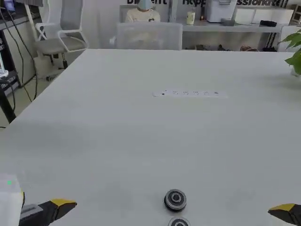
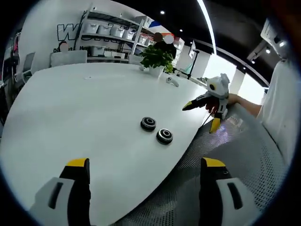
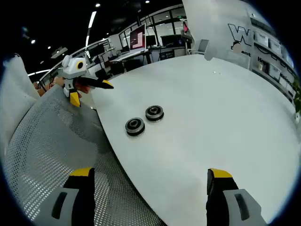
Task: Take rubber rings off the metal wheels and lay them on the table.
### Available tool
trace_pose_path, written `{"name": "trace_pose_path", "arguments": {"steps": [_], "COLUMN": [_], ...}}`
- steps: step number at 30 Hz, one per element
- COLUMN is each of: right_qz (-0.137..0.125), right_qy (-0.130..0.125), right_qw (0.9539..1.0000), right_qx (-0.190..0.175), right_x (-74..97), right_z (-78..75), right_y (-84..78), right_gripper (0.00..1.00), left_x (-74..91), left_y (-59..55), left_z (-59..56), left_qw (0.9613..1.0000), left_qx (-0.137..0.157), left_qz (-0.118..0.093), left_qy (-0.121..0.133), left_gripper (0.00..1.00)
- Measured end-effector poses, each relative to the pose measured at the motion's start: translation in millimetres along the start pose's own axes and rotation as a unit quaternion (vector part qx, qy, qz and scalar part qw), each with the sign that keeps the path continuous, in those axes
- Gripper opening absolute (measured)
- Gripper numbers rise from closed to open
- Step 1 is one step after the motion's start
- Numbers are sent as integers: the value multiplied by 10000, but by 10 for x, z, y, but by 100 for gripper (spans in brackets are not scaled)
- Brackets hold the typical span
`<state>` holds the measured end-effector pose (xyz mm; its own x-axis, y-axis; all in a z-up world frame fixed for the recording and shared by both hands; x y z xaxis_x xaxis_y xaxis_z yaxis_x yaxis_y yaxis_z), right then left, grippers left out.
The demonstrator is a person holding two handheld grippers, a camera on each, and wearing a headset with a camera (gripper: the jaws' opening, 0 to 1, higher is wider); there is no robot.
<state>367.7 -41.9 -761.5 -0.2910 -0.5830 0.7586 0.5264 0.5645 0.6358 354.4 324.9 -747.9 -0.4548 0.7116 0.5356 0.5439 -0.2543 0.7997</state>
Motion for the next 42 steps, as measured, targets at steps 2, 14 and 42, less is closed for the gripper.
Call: {"name": "trace_pose_path", "arguments": {"steps": [2, 14, 42], "right_qz": [15, 79, 56], "right_qy": [2, 32, 47], "right_qw": [10000, 10000, 10000], "right_qx": [1, -31, -68], "right_x": [-2, -7, -11], "right_z": [5, -18, -47], "right_y": [-1, -29, -51], "right_gripper": [99, 99, 99], "left_x": [-6, -56, -47], "left_y": [-10, -68, -105], "left_z": [-10, -57, -63], "left_qw": [10000, 9998, 9994], "left_qx": [0, 86, 338], "left_qz": [8, 136, 28], "left_qy": [-6, -132, -102], "left_gripper": [94, 91, 91]}}
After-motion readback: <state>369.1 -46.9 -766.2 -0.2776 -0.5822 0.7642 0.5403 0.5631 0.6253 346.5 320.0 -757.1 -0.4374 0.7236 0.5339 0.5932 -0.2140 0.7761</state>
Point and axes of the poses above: the centre of the closed fingertips' face, and the gripper's own axes: x roughly backward along the fingers, z roughly to its left, y roughly out of its top, the point moved 10 cm from there along x, roughly backward along the fingers, and after that the axes turned 4 degrees about -y, right-handed, at the moved point
